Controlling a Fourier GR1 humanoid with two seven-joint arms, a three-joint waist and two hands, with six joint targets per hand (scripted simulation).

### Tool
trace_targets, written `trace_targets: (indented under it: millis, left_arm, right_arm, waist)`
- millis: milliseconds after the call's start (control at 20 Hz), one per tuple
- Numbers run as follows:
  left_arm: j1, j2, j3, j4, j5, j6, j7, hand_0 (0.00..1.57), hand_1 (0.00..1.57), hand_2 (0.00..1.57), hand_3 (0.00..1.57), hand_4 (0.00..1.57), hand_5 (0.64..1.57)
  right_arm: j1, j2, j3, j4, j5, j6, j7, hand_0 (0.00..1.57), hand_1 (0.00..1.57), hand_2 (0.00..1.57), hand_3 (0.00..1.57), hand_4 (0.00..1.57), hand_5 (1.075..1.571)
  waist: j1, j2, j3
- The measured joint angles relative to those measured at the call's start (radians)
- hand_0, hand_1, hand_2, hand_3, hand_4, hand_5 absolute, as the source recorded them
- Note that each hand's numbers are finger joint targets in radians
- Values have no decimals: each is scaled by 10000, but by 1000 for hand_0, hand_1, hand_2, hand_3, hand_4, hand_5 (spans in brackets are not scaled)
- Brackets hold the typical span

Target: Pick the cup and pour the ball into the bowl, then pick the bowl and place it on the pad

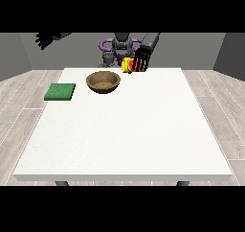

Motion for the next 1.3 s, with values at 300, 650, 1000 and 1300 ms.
trace_targets:
  millis: [300, 650, 1000, 1300]
  left_arm:
    - [-745, -706, -1061, -146, -1369, -1310, 2369, 804, 804, 1571, 1232, 904, 1570]
    - [-1074, -915, -2720, -982, -2332, -3175, 4133, 0, 0, 1051, 1375, 745, 1569]
    - [-1429, -955, -3467, -2030, -2531, -5200, 4509, 0, 0, 1149, 1442, 897, 1571]
    - [-376, -415, -2357, -2925, -1643, -3765, 3840, 847, 847, 1571, 1315, 1228, 1567]
  right_arm:
    - [-192, -120, -74, 605, -75, 283, -57, 0, 0, 0, 0, 657, 1562]
    - [-736, 33, 174, 965, 178, 228, -246, 0, 0, 0, 0, 667, 1560]
    - [-745, 273, 468, 1034, 429, 337, -539, 0, 0, 0, 0, 691, 1563]
    - [-322, 418, 439, 763, 468, 29, -371, 0, 0, 0, 0, 701, 1570]
  waist:
    - [-51, -109, -11]
    - [-351, -21, -19]
    - [-690, 76, -23]
    - [-201, -34, -38]
